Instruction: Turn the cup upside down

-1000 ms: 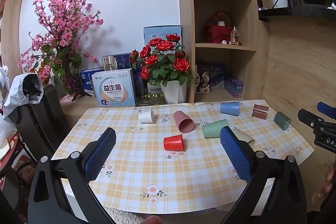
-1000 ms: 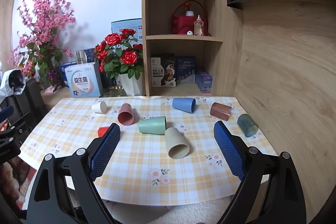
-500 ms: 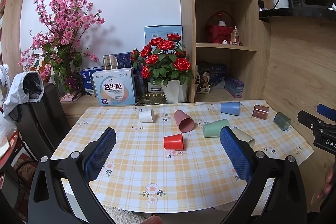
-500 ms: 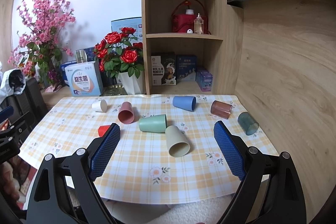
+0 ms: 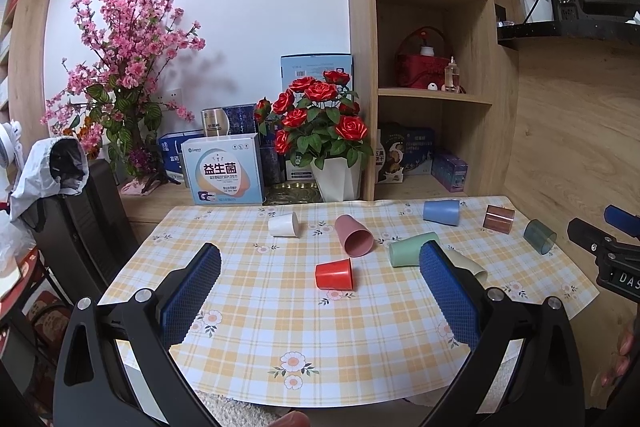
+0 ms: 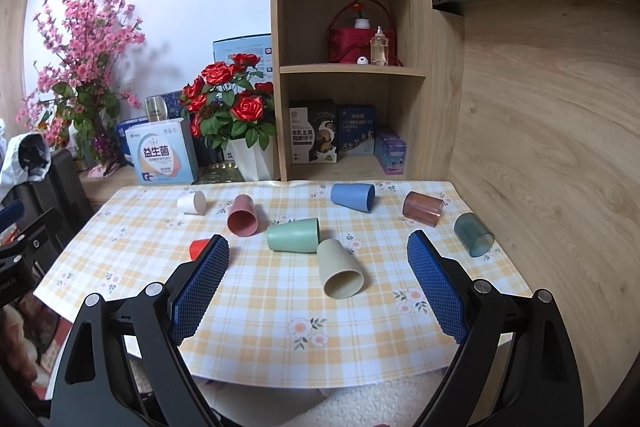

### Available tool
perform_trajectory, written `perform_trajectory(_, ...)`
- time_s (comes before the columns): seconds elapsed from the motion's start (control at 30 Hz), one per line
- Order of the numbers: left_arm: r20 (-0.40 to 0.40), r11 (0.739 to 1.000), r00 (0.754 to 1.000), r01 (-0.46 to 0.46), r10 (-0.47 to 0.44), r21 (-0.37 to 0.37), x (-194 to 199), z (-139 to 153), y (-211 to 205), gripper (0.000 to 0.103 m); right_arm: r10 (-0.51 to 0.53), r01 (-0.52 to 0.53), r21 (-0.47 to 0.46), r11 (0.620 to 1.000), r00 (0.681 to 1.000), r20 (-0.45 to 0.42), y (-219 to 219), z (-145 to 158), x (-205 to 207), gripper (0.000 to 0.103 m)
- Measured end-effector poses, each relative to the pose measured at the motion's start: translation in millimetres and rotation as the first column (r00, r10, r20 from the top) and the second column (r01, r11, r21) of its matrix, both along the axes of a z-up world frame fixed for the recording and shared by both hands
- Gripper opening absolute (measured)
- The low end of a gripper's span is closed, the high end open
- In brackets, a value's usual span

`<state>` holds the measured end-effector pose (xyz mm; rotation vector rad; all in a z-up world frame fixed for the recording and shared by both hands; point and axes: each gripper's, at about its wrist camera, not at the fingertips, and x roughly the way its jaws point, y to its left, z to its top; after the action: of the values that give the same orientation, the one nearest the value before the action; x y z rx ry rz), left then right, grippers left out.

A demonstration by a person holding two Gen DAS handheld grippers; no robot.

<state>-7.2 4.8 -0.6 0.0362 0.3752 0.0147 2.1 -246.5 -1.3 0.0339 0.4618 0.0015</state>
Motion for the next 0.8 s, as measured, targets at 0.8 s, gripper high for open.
perform_trajectory(0.8, -0.008, 1.000, 1.000, 0.002, -0.002, 0.005, -1.8, -2.7, 1.4, 0.097, -0.005, 0.005, 0.003, 1.000, 1.000, 0.000, -2.5, 0.0, -1.3, 0.088)
